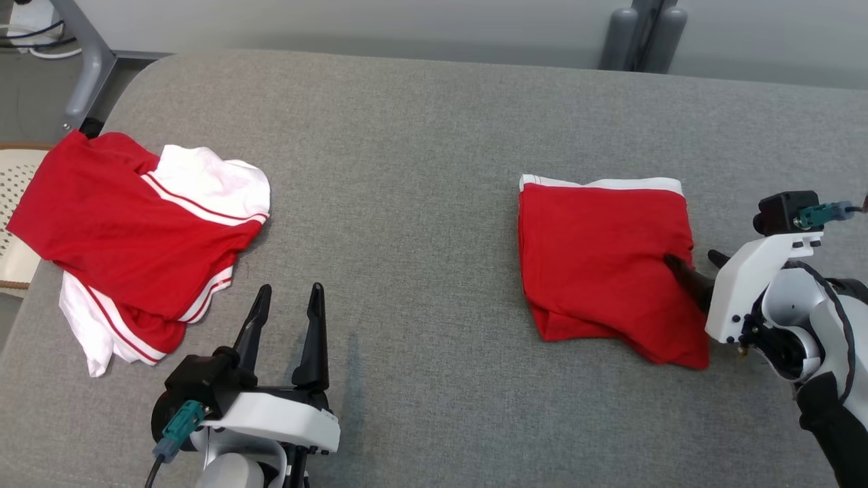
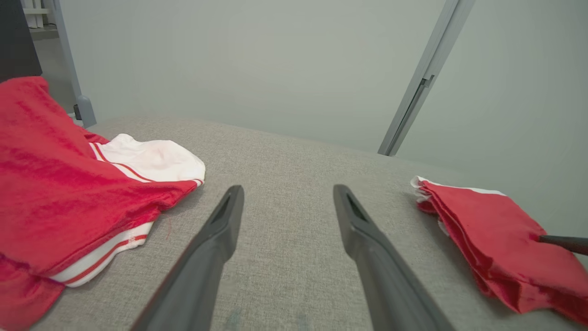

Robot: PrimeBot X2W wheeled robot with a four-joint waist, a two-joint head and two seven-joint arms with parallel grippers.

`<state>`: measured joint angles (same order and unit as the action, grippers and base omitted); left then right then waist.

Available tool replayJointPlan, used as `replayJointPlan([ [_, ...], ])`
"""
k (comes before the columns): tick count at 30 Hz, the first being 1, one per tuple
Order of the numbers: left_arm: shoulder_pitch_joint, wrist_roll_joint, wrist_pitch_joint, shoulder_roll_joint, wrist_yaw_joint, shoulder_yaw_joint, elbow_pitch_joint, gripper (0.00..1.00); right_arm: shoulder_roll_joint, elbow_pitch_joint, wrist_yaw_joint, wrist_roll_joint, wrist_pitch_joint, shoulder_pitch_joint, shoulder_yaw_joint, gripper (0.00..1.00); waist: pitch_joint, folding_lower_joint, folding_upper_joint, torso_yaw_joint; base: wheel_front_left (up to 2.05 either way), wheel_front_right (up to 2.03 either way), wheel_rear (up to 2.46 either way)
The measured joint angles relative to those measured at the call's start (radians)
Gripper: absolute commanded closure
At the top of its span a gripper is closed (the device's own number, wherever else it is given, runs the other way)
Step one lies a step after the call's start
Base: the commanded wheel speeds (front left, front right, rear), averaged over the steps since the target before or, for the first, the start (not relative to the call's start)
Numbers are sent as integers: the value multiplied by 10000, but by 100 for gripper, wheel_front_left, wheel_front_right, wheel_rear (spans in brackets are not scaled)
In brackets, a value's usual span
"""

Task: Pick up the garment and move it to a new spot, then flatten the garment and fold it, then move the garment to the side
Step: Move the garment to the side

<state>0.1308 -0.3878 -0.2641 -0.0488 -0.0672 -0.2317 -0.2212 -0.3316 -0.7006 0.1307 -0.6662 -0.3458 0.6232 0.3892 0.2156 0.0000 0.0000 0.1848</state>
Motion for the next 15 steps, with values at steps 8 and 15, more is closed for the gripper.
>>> replayJointPlan([
  [8,66,-105,0,-2,-17,-4,33,0,-326,-372,-2,-823,-430,564,945,8,267,0,0,119,0,0,0],
  [15,216,-96,0,-4,52,15,104,0,-451,-364,0,-1145,148,1011,1825,100,433,0,0,-94,0,0,0],
])
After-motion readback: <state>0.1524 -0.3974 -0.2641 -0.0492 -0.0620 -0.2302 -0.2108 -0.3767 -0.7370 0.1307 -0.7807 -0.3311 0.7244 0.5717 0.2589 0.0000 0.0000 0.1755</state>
